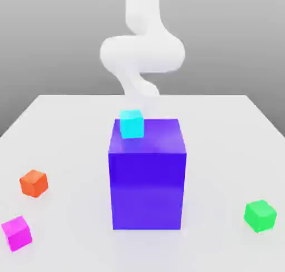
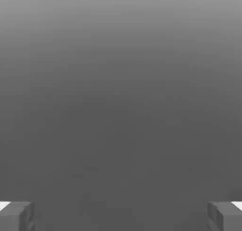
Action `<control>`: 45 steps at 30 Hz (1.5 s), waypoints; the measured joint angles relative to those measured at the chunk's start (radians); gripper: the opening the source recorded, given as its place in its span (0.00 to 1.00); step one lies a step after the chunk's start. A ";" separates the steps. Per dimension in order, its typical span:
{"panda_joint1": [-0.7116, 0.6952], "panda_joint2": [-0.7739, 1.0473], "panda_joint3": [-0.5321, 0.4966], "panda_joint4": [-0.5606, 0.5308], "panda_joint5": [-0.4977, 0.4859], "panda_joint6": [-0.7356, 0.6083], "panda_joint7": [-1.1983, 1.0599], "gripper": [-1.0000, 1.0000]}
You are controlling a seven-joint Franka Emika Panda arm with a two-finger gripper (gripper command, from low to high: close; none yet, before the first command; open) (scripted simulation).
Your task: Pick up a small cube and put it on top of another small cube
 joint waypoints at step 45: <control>-0.271 1.040 -0.244 -0.077 0.199 0.364 0.085 0.00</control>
